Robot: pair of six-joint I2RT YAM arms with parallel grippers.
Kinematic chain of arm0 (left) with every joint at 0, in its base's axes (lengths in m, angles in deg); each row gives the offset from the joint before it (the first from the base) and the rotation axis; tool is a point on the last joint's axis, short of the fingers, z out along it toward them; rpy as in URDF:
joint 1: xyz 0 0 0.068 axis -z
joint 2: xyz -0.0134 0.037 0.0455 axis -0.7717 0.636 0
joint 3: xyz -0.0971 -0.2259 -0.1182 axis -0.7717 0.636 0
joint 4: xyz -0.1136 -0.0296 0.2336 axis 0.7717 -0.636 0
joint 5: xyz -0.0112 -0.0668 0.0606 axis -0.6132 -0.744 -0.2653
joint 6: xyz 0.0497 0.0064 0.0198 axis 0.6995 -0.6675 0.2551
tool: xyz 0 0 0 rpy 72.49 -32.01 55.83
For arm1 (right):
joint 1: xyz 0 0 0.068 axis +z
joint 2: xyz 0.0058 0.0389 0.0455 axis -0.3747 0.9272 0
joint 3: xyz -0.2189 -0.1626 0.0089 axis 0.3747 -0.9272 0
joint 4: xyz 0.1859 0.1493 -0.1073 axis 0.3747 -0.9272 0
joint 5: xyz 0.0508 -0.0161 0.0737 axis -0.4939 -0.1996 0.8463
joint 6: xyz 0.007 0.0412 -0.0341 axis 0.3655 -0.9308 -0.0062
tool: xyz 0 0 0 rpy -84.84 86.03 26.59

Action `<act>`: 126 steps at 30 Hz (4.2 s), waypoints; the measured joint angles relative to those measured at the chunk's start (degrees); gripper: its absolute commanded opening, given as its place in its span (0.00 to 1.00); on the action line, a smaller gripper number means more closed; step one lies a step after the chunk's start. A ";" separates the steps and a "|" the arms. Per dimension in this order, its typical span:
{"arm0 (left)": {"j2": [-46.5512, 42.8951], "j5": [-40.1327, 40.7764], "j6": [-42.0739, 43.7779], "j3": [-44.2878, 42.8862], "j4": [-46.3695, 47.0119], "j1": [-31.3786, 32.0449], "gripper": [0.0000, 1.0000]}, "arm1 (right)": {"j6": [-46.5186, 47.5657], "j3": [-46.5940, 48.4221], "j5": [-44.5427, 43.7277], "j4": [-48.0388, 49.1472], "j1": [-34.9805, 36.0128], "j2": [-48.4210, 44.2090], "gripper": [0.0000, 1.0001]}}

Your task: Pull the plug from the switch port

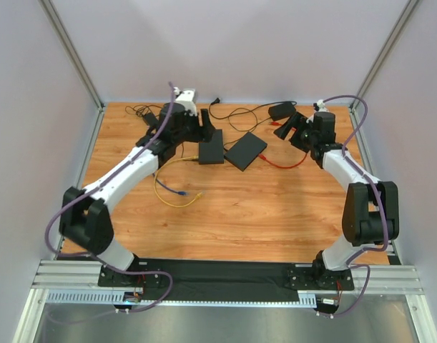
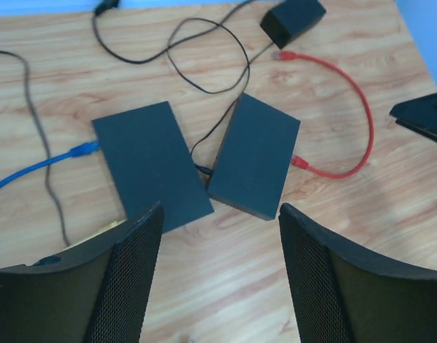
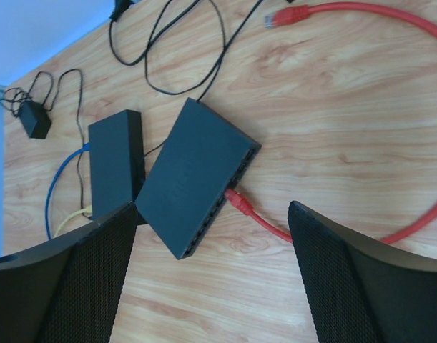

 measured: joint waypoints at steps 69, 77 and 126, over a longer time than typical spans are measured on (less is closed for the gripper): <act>48.48 -1.57 11.63 -38.97 -13.77 14.53 0.38 | 4.85 13.68 32.35 -1.90 -3.58 31.17 0.38; 48.52 -1.44 11.61 -39.04 -13.79 14.53 0.38 | 4.66 15.34 34.64 -2.67 -2.89 32.85 0.36; 49.16 -1.81 12.76 -40.59 -14.91 14.56 0.58 | 5.01 22.49 31.98 -9.68 -1.70 35.76 0.11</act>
